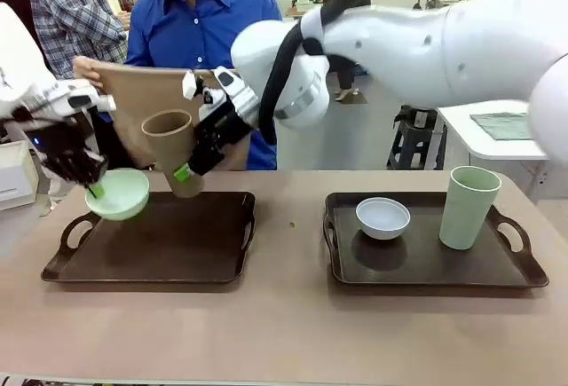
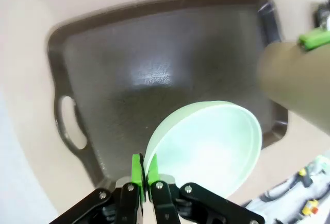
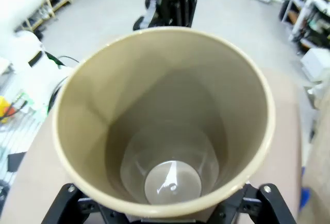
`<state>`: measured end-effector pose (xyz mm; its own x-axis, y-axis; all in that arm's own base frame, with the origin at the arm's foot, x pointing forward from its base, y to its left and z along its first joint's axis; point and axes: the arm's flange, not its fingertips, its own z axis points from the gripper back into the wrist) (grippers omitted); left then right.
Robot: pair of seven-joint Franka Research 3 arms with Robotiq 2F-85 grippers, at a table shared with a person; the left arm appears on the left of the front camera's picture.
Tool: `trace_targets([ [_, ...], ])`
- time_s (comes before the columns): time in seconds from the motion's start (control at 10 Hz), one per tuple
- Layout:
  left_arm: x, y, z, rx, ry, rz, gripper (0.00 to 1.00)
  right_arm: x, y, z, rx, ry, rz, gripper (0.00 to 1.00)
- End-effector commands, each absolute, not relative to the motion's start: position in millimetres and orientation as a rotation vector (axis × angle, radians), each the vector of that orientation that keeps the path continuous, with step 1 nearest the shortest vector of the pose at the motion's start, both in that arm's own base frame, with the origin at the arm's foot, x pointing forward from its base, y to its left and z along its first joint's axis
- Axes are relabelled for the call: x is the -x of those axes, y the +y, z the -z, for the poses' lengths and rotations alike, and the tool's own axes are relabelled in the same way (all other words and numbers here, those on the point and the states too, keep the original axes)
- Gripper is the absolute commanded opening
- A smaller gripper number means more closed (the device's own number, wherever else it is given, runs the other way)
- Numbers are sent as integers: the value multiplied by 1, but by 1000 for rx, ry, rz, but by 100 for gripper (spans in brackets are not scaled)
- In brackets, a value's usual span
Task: Set up a tray with a mat and arrange the tableware.
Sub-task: Pick up the Picnic Bowl and Reusable plastic cup from the Handle tray in front of the human's position and hold them in the air, then place the Picnic Bowl and Reusable plastic cup back onto the Handle tray in front of the human's position.
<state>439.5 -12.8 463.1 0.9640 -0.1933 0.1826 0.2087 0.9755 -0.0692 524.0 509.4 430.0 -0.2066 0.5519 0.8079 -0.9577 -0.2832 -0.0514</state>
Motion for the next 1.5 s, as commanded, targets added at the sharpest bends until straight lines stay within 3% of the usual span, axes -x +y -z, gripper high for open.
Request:
trace_targets([
  [0.0,-434,-15,-507,56,-229,219,0,-494,485,-462,-743,-712,-1714,0],
  [0.3,-425,-10,-545,19,-251,197,0,-478,477,-497,-722,-758,-1704,0],
  [1.4,-425,-11,-547,48,-276,226,0,-487,485,-503,-714,-751,-1742,0],
])
